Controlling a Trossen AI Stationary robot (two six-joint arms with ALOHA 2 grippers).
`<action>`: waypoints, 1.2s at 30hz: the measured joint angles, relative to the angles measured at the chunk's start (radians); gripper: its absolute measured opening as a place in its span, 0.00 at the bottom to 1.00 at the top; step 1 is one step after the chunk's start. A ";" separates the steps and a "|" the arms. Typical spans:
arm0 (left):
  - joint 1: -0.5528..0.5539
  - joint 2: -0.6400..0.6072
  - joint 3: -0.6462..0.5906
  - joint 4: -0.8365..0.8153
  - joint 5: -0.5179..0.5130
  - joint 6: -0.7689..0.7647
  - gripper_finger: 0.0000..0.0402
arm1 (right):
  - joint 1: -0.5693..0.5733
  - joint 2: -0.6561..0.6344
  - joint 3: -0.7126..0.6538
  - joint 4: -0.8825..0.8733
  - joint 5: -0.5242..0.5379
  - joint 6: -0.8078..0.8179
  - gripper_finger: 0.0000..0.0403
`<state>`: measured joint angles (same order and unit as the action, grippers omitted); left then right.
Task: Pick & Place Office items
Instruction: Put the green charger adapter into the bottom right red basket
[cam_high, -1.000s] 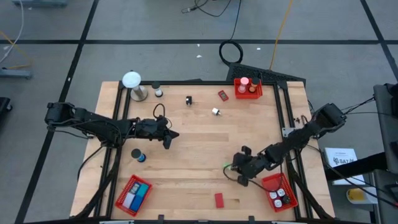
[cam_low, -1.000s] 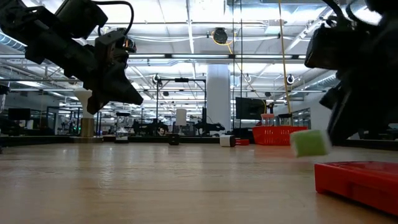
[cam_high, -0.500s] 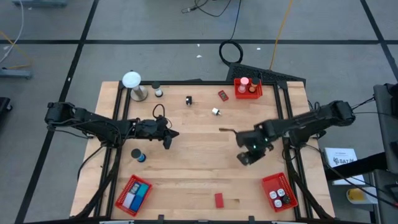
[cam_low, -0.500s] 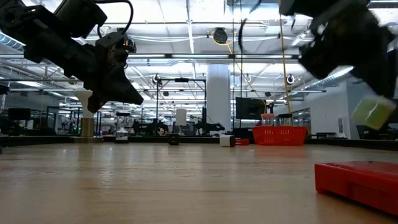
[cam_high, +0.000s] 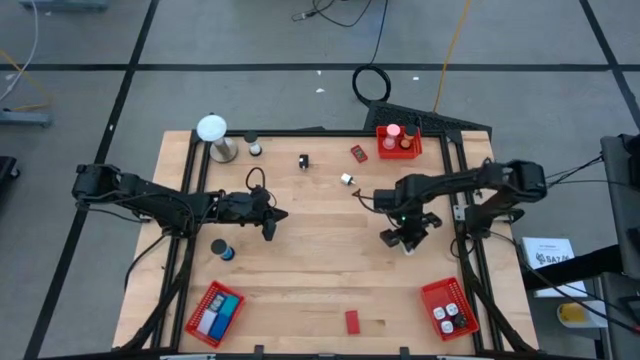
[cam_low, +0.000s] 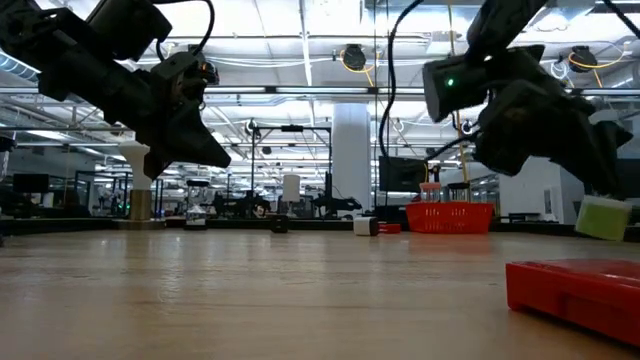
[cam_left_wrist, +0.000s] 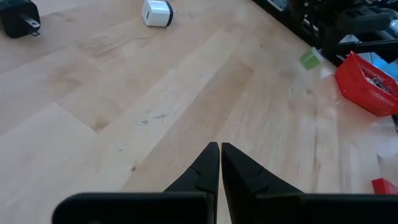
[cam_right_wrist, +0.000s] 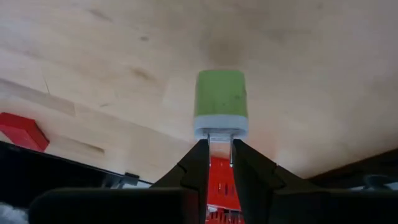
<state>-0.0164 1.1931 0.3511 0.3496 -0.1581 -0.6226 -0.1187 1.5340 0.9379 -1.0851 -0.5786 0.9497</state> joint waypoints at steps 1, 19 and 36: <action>0.000 0.000 0.000 0.000 0.000 0.000 0.04 | -0.013 0.012 0.000 0.001 -0.002 -0.021 0.12; 0.001 0.000 0.000 -0.004 -0.001 0.011 0.04 | -0.060 0.055 0.000 0.022 0.032 -0.101 0.20; 0.001 0.000 0.000 -0.009 -0.001 0.012 0.04 | -0.058 -0.055 0.001 0.000 0.103 -0.072 0.52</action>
<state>-0.0158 1.1931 0.3511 0.3407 -0.1593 -0.6102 -0.1772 1.4790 0.9386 -1.0853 -0.4753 0.8776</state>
